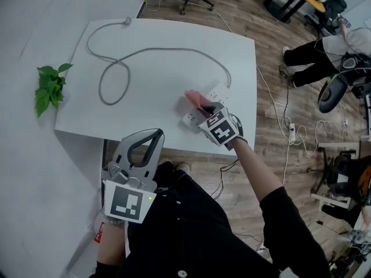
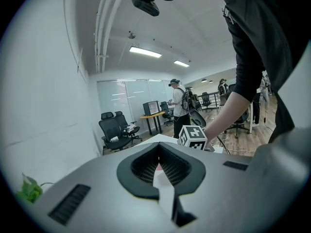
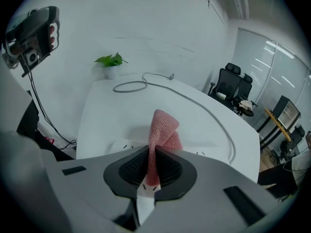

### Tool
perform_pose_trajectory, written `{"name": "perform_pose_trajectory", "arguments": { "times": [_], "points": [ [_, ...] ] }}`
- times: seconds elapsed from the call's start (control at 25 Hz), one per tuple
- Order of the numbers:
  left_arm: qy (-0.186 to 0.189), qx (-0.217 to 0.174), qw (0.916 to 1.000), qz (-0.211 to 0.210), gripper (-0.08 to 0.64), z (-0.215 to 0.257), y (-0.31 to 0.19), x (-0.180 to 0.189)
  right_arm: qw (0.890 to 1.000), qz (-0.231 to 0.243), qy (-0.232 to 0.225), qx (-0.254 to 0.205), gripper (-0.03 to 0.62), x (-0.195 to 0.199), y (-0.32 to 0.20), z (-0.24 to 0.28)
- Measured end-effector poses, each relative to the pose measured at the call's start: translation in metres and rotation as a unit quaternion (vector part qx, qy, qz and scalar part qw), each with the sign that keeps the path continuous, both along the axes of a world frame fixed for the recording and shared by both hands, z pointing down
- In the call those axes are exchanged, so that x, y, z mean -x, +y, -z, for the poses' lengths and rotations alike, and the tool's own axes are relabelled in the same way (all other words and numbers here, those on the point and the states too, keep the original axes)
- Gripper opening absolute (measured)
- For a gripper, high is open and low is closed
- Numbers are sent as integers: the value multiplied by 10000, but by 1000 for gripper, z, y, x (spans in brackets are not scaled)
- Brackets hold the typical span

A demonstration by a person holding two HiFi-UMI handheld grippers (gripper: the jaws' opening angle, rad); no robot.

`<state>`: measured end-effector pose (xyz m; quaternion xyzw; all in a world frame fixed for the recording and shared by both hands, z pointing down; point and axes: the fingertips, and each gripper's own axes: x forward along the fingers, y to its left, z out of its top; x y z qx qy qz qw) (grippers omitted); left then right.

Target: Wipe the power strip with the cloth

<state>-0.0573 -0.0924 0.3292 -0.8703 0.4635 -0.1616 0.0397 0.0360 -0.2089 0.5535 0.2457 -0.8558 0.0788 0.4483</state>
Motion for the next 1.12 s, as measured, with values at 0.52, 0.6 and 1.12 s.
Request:
{"name": "perform_pose_trajectory", "arguments": {
  "times": [0.52,0.6,1.12],
  "points": [
    [31,-38,10000,-13,15,1,6,3,9975,632,-138,280,49,50,55,-3],
    [32,-45,10000,-7,14,1,7,4,9969,709,-163,310,49,56,62,-4],
    [57,-87,9999,-122,15,4,8,4,9979,-203,-529,-309,49,55,57,26]
  ]
}}
